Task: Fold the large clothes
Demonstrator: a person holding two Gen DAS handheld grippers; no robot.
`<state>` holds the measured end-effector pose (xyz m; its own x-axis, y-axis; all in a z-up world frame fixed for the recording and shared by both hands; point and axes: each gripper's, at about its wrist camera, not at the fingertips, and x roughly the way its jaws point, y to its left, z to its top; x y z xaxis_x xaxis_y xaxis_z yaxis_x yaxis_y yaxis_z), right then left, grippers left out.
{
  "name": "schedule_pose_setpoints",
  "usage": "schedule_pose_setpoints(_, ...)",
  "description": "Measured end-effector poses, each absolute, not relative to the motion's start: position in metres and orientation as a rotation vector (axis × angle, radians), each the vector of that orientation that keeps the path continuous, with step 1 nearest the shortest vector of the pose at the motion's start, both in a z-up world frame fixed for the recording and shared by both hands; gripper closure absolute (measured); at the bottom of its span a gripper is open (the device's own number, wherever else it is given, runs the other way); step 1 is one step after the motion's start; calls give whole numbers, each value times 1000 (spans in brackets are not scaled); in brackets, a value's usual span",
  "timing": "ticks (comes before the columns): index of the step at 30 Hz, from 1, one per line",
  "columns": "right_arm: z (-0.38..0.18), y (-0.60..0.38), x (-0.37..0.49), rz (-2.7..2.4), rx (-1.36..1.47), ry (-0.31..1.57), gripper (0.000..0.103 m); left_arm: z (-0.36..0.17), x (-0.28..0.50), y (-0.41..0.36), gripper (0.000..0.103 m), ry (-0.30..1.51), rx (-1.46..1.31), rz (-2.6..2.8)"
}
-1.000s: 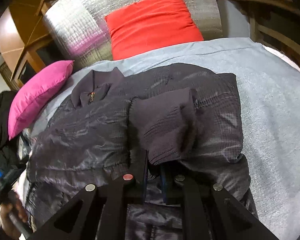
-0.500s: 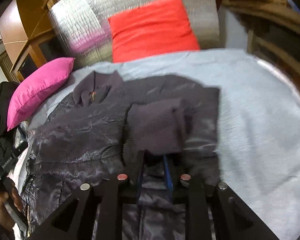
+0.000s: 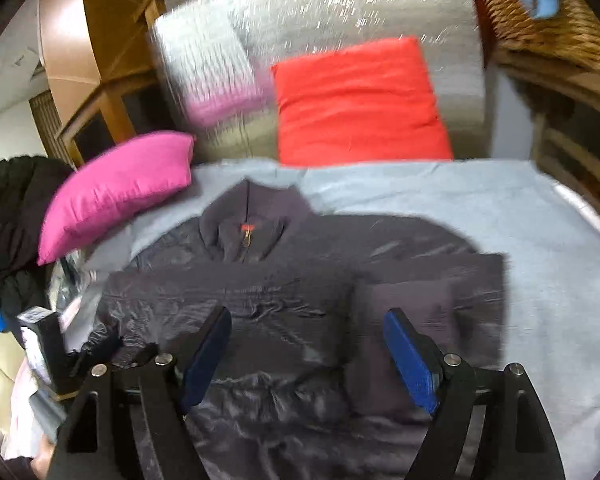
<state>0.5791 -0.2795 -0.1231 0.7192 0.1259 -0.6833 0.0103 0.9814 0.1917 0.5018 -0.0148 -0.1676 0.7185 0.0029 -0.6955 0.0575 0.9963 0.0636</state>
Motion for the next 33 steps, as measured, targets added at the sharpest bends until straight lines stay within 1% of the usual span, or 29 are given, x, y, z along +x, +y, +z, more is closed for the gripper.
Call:
schedule_pose_setpoints(1,-147,-280,593,22,167,872,22,-168,501,-14,25,768,78,-34)
schedule_pose_setpoints(2,-166,-282,600,16,163,936,22,-169,501,-13,25,767,76,-35)
schedule_pose_setpoints(4,-165,-278,593,13,106,874,22,-171,502,-13,24,762,78,-30)
schedule_pose_setpoints(6,-156,-272,589,-18,74,886,22,-171,504,-13,24,762,79,-25)
schedule_pose_setpoints(11,-102,-268,573,-21,85,727,22,-170,504,-15,23,758,83,-20)
schedule_pose_setpoints(13,-92,-259,576,-16,41,696,22,-171,504,-14,23,758,81,-21)
schedule_pose_setpoints(15,-102,-249,589,-16,-14,723,21,-172,505,-14,23,758,79,-22)
schedule_pose_setpoints(16,-116,-248,596,-30,-46,766,21,-172,504,-14,23,758,79,-23)
schedule_pose_setpoints(17,-136,-248,606,-52,-73,844,21,-172,504,-14,23,757,78,-25)
schedule_pose_setpoints(18,-155,-251,612,-53,-72,915,19,-172,504,-14,23,759,77,-27)
schedule_pose_setpoints(19,-163,-257,609,-29,-47,879,17,-172,504,-13,23,759,74,-28)
schedule_pose_setpoints(20,-161,-260,607,-23,-33,851,16,-173,505,-13,23,760,71,-29)
schedule_pose_setpoints(24,-145,-258,597,-43,-32,843,16,-173,506,-12,22,762,58,-32)
schedule_pose_setpoints(27,-130,-258,581,-12,20,781,16,-173,506,-13,22,760,57,-31)
schedule_pose_setpoints(28,-133,-257,579,-7,22,788,16,-173,505,-13,22,760,58,-31)
schedule_pose_setpoints(30,-156,-256,586,9,-16,883,13,-173,505,-13,22,760,57,-32)
schedule_pose_setpoints(33,-148,-257,584,-3,-9,867,12,-170,506,-12,22,765,49,-35)
